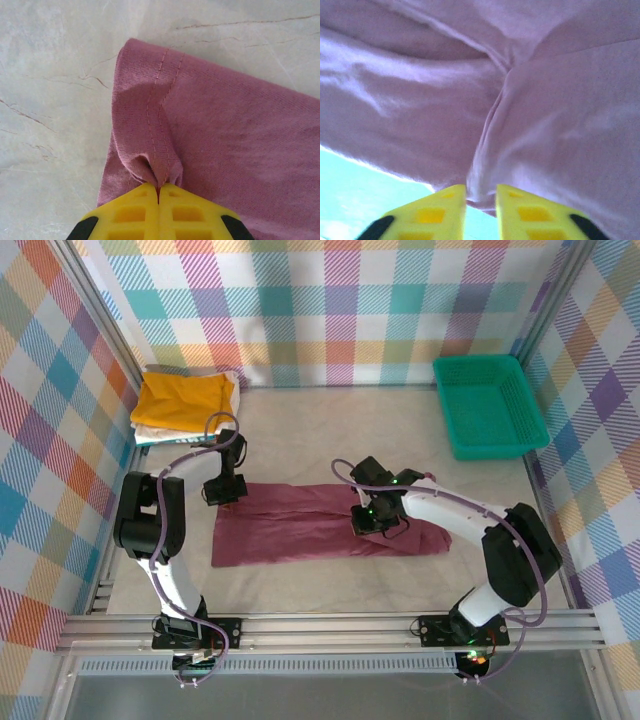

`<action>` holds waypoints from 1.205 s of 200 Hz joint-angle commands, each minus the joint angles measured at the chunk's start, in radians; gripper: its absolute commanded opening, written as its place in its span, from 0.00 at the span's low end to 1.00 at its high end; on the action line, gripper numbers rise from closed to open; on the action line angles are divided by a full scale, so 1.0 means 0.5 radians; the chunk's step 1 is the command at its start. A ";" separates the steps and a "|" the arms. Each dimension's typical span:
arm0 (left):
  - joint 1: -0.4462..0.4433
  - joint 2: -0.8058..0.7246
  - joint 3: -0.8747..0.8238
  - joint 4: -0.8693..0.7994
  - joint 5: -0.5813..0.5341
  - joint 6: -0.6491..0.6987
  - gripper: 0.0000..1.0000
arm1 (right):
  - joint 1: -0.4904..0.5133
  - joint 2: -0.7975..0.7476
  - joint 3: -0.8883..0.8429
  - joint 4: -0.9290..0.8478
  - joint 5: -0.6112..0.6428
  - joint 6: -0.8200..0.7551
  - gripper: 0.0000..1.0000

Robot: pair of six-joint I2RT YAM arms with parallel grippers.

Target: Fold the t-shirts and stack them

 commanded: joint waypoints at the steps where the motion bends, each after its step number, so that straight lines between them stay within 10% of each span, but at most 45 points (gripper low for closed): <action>1: 0.015 0.012 0.034 -0.018 0.002 -0.026 0.00 | 0.007 -0.018 0.003 -0.022 -0.066 -0.006 0.32; 79: 0.075 -0.017 -0.027 -0.017 -0.113 -0.066 0.00 | -0.506 0.105 0.068 -0.100 0.288 0.353 0.32; 241: 0.162 -0.324 0.011 -0.477 -0.215 -0.062 0.00 | -0.722 0.859 0.468 -0.121 0.245 0.241 0.25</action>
